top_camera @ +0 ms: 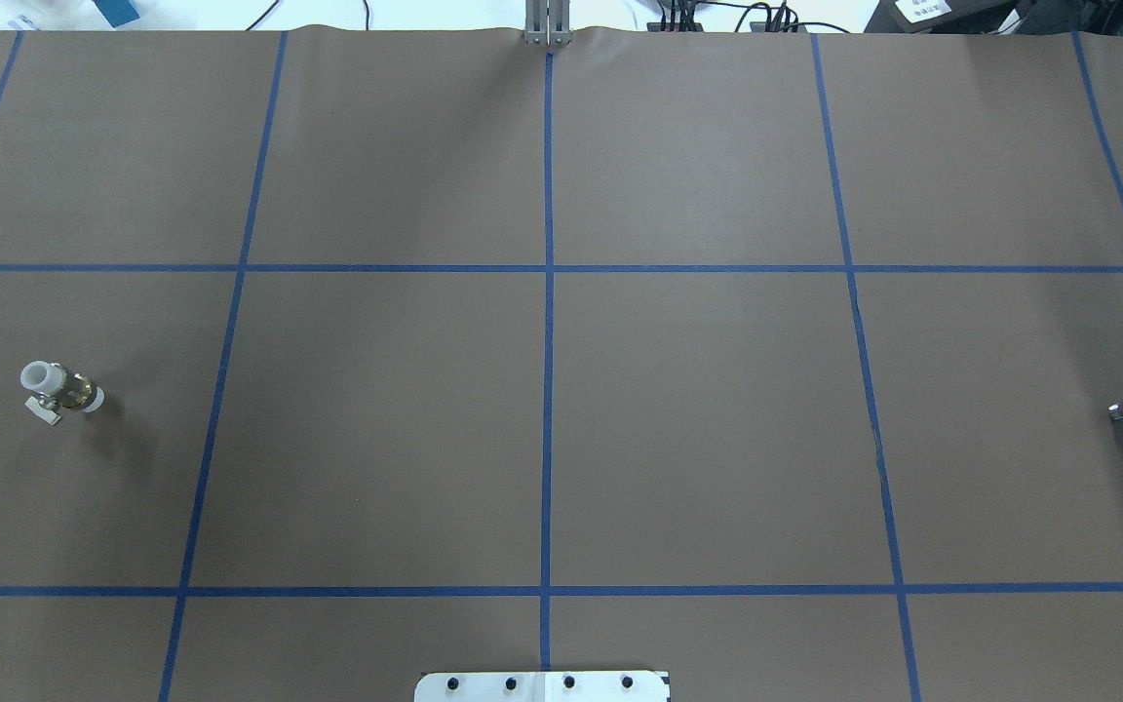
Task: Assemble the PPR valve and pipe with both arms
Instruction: 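Move the left gripper toward the white-and-brass valve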
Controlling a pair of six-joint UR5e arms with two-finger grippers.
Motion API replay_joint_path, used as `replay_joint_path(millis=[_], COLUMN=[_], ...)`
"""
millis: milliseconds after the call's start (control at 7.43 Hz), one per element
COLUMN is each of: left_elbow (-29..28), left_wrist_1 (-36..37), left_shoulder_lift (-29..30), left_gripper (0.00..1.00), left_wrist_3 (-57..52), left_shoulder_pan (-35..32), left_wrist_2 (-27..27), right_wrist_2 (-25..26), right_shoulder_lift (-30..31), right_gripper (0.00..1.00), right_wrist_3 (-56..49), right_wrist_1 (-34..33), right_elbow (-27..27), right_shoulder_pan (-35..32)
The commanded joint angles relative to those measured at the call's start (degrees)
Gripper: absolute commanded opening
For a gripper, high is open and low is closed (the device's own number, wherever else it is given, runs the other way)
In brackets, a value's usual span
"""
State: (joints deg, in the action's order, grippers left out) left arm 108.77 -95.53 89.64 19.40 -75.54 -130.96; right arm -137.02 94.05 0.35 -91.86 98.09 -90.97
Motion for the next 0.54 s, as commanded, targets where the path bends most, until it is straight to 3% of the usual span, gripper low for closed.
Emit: replay_joint_path(millis=[0, 269, 404], left_elbow=[2.2, 2.3, 2.2], left_wrist_1=[-2.8, -15.6, -16.0], left_shoulder_lift=[-0.9, -6.2, -6.5], left_gripper=[1.00, 1.00, 1.00], left_wrist_3=[13.6, 24.9, 27.9], left_shoulder_pan=[6.5, 13.0, 16.8], left_wrist_2=[0.2, 3.8, 5.7], right_wrist_2=[0.1, 0.2, 0.3], right_shoulder_lift=[0.0, 0.0, 0.1], right_gripper=[1.00, 1.00, 1.00], right_wrist_3=[0.0, 0.0, -0.1], right_wrist_1=[-0.1, 0.0, 0.0], right_elbow=[0.0, 0.1, 0.0], right_shoulder_pan=[0.0, 0.0, 0.0])
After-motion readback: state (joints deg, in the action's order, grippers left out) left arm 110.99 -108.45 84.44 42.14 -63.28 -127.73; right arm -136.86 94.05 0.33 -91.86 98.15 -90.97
